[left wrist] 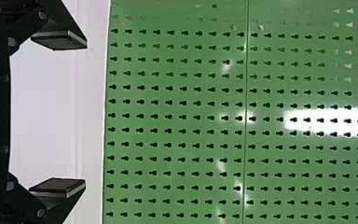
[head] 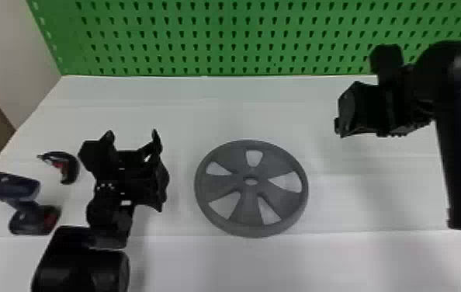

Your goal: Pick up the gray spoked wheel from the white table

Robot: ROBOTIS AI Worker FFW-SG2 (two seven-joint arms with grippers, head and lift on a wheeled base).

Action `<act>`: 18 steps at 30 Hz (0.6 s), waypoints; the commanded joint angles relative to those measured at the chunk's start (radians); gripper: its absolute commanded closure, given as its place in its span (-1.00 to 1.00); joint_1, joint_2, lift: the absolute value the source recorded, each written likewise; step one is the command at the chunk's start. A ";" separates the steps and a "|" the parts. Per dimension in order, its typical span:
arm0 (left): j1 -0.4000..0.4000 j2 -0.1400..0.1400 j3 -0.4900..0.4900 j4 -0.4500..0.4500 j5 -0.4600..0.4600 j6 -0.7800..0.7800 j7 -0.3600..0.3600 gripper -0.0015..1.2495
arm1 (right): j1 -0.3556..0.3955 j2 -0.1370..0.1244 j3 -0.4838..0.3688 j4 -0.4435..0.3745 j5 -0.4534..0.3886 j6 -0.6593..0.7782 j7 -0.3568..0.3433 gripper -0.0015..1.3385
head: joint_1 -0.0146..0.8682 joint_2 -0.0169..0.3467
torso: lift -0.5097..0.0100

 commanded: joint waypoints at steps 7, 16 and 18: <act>-0.011 0.020 -0.023 0.000 0.007 0.014 0.000 -0.62 | -0.069 -0.027 0.022 0.133 -0.072 0.005 0.000 -0.78 | 0.78 -0.66 | 0.58; -0.017 0.032 -0.040 0.000 0.009 0.022 0.005 -0.62 | -0.104 -0.055 0.055 0.246 -0.150 0.005 0.000 -0.78 | 0.78 -0.66 | 0.58; -0.017 0.035 -0.045 0.000 0.007 0.024 0.006 -0.62 | -0.115 -0.066 0.079 0.277 -0.170 0.005 0.000 -0.78 | 0.78 -0.66 | 0.58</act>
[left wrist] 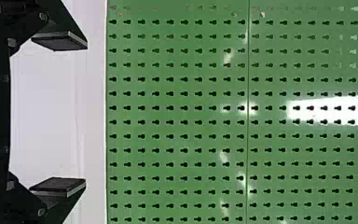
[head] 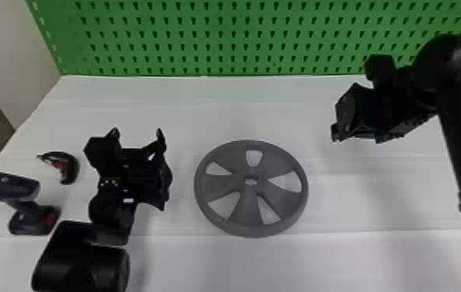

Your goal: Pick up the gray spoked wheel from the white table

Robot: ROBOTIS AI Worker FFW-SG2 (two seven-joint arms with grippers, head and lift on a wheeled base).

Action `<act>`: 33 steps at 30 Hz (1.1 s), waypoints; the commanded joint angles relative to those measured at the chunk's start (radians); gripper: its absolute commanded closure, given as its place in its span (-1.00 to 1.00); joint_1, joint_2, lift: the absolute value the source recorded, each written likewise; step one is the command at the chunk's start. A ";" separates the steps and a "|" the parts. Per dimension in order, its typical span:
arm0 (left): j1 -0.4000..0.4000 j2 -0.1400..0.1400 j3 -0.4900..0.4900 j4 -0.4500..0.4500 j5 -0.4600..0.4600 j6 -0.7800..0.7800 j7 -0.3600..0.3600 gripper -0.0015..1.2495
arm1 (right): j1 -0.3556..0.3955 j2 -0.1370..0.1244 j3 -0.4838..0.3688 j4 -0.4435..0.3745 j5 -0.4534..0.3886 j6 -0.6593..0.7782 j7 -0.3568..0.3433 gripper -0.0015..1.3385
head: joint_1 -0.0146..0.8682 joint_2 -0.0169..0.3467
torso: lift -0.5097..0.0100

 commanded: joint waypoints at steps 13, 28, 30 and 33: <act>-0.013 0.035 -0.043 0.000 0.006 0.017 0.019 -0.62 | -0.098 -0.088 0.190 0.223 -0.199 0.003 0.000 -0.78 | 0.78 -0.66 | 0.58; -0.018 0.049 -0.066 0.000 0.015 0.021 0.035 -0.62 | -0.139 -0.132 0.317 0.312 -0.330 0.003 0.000 -0.78 | 0.78 -0.66 | 0.58; -0.018 0.049 -0.066 0.000 0.015 0.021 0.036 -0.62 | -0.139 -0.137 0.328 0.317 -0.341 0.003 0.000 -0.78 | 0.78 -0.66 | 0.58; -0.018 0.049 -0.066 0.000 0.015 0.021 0.036 -0.62 | -0.141 -0.139 0.334 0.317 -0.342 0.003 0.000 -0.78 | 0.78 -0.66 | 0.58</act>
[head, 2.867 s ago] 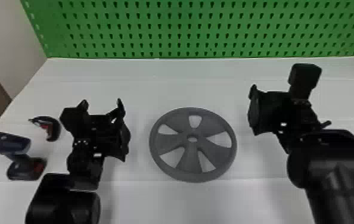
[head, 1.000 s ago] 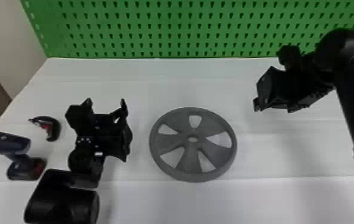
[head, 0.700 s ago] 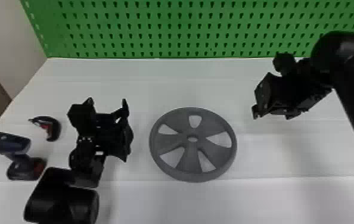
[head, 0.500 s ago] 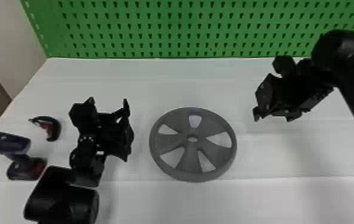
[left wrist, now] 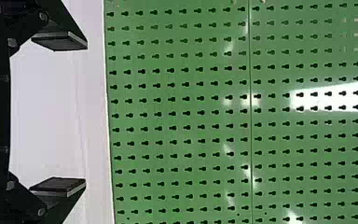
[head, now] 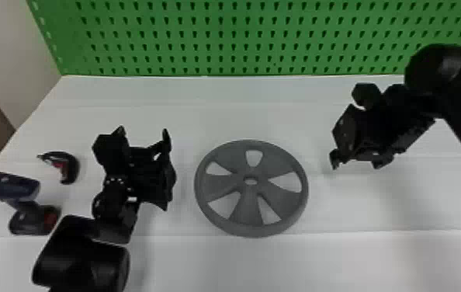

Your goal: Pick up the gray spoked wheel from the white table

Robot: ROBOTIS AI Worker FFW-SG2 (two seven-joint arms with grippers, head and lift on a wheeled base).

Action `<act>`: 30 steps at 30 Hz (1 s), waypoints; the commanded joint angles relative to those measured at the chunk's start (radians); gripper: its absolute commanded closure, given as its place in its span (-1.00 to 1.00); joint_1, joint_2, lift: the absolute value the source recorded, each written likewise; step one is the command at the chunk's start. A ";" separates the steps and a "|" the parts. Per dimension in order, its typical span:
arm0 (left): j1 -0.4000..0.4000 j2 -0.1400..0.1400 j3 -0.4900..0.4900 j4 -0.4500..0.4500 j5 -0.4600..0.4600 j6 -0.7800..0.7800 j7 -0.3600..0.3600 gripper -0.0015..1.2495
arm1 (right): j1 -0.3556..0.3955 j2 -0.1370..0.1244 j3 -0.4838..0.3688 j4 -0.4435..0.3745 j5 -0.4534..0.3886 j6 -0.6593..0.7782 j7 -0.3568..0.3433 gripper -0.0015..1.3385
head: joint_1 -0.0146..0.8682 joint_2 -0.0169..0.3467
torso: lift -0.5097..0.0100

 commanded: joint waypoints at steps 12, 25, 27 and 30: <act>-0.002 0.000 -0.002 0.000 0.003 0.000 0.002 -0.62 | -0.015 -0.003 0.062 0.003 -0.032 0.003 0.000 -0.78 | 0.78 -0.66 | 0.58; -0.003 0.000 -0.005 0.000 0.005 0.000 0.007 -0.62 | -0.043 0.016 0.174 0.000 -0.126 0.003 0.000 -0.78 | 0.78 -0.66 | 0.58; -0.003 0.000 -0.005 0.000 0.005 0.000 0.008 -0.62 | -0.047 0.019 0.197 -0.003 -0.144 0.003 0.000 -0.78 | 0.78 -0.66 | 0.58; -0.005 0.000 -0.007 0.000 0.005 0.000 0.010 -0.62 | -0.053 0.020 0.227 -0.005 -0.172 0.003 0.000 -0.78 | 0.78 -0.66 | 0.58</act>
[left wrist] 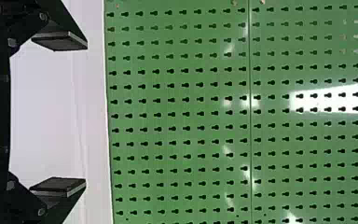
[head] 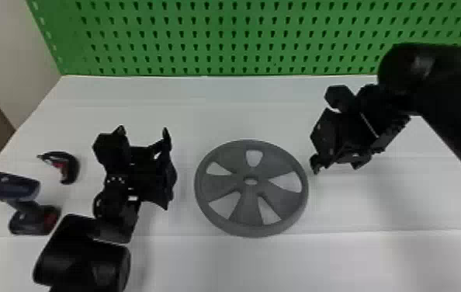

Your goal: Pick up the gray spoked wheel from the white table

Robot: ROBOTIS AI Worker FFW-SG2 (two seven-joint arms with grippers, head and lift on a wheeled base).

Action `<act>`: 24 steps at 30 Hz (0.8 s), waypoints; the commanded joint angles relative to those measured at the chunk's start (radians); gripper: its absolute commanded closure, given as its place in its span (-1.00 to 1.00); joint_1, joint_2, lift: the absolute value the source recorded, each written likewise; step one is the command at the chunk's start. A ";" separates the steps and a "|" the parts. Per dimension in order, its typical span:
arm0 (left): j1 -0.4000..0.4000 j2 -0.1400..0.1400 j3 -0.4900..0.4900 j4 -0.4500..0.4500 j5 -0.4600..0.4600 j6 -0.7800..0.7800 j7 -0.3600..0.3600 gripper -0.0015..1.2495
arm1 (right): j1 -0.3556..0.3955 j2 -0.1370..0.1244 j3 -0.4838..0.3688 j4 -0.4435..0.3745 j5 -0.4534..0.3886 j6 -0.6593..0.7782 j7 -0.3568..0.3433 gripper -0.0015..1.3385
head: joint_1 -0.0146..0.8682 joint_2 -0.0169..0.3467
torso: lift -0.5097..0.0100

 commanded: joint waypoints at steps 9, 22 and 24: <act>-0.001 0.000 -0.003 0.000 0.002 0.000 0.004 -0.62 | -0.023 0.010 0.118 -0.014 -0.104 0.003 0.000 -0.78 | 0.78 -0.66 | 0.58; -0.003 0.000 -0.006 0.000 0.002 0.000 0.010 -0.62 | -0.031 0.016 0.132 -0.016 -0.107 0.003 0.000 -0.78 | 0.78 -0.66 | 0.58; -0.003 0.000 -0.006 0.000 0.002 0.000 0.010 -0.62 | -0.031 0.017 0.132 -0.016 -0.105 0.003 0.000 -0.78 | 0.78 -0.66 | 0.58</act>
